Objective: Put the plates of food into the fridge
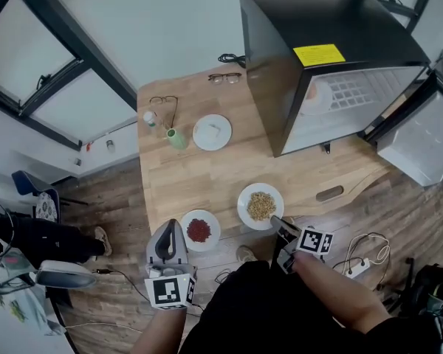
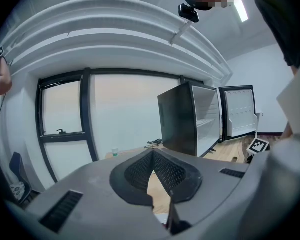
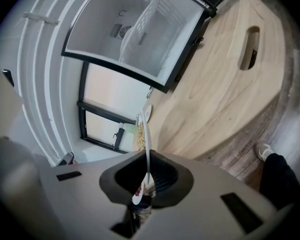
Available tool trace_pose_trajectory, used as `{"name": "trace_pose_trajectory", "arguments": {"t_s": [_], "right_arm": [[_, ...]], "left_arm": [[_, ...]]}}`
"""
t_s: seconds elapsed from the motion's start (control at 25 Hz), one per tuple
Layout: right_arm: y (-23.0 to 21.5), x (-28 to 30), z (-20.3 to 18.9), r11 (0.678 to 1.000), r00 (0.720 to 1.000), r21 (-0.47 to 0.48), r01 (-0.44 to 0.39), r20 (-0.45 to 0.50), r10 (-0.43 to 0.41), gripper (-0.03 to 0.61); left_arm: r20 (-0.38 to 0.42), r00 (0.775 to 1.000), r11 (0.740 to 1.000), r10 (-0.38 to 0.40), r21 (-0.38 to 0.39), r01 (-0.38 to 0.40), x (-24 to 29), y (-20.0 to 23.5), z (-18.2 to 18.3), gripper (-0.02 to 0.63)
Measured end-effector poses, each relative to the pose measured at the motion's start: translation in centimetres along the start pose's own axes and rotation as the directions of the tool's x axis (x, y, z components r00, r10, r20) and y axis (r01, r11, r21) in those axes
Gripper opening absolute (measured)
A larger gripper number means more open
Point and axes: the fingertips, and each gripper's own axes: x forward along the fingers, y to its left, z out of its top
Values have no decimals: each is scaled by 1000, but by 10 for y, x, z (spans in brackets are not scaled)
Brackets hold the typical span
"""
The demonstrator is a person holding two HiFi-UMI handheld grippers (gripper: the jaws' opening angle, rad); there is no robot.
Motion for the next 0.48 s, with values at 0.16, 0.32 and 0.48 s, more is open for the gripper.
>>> {"name": "trace_pose_trajectory", "arguments": {"t_s": [0.16, 0.32, 0.48], "right_arm": [[7, -22, 40, 1000, 997, -8, -7, 72, 7, 32], [11, -43, 76, 1000, 991, -17, -9, 133, 12, 32], [10, -69, 108, 1000, 981, 4, -13, 193, 12, 32]], "left_arm": [[22, 999, 999, -40, 21, 39, 18, -19, 14, 3], [57, 997, 998, -60, 23, 58, 36, -34, 35, 3], [74, 994, 996, -86, 23, 84, 51, -53, 52, 3]]}}
